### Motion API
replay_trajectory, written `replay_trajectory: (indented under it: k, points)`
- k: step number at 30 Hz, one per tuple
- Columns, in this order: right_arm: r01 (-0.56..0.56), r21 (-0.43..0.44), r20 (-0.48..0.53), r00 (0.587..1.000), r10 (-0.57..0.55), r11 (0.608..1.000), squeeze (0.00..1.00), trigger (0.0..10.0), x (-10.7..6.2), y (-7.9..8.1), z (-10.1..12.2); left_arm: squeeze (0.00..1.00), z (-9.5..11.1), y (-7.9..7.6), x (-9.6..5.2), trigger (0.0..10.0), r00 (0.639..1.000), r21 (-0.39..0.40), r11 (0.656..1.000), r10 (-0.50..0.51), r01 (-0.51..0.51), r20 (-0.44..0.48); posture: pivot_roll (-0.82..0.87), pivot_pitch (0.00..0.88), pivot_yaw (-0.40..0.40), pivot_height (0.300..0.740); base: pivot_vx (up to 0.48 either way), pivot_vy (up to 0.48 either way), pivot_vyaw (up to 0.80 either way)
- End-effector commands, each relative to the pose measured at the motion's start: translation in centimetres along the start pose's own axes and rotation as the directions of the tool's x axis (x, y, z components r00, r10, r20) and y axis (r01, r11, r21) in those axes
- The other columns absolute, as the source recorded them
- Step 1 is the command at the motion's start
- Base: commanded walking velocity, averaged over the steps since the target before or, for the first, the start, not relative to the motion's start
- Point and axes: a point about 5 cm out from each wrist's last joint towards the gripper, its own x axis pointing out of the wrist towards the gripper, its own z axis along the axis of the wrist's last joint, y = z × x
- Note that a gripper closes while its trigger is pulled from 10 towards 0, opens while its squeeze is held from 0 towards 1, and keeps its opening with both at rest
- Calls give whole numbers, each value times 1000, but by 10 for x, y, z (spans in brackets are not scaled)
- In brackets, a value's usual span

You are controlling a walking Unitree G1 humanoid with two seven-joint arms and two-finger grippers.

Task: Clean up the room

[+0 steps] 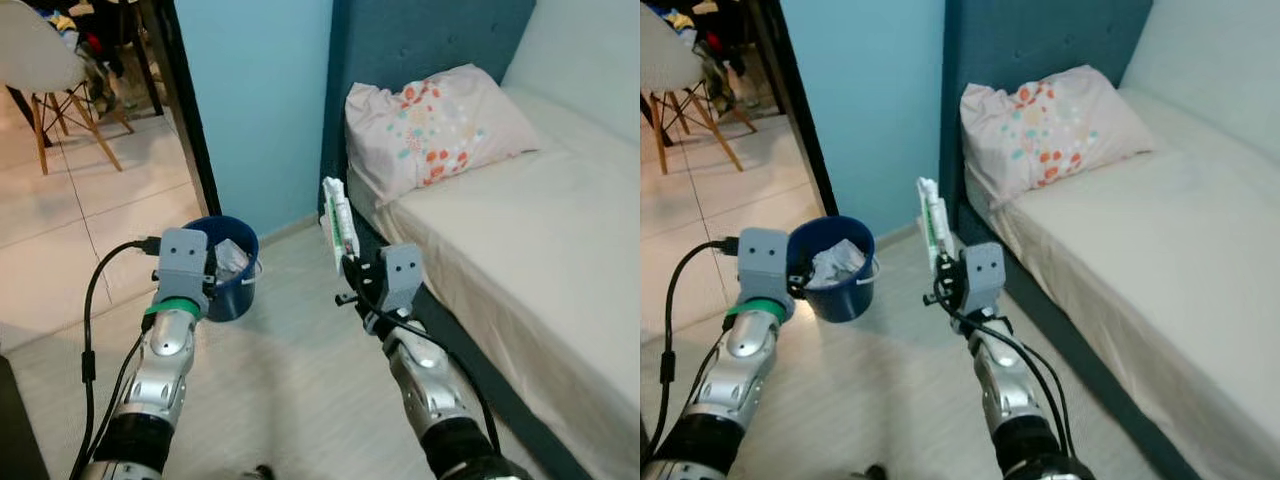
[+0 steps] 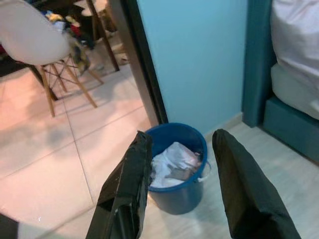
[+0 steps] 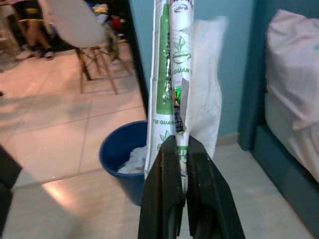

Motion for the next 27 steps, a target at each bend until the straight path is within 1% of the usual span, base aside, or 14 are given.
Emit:
replay_trajectory:
  k: [1,11,13,27]
  points:
    - [-8,7,-14,1000,8,1000,0,10000,-2,3,-4,0,-4,1,-1,10000,1000,6,1000,5,-4,-16,-6,0,44,735,0,0,694]
    - [-15,11,-5,1000,15,1000,0,10000,-1,5,-3,0,1,-3,1,10000,1000,29,999,-15,14,10,-5,0,52,735,27,0,692]
    - [-10,18,9,1000,10,1000,0,10000,-1,5,-2,0,2,-5,1,10000,1000,39,999,-25,24,19,-7,0,53,735,469,0,578]
    - [19,44,22,1000,-20,999,0,10000,-3,3,-2,0,4,-9,2,10000,999,43,998,-45,43,28,-16,0,60,735,468,0,0]
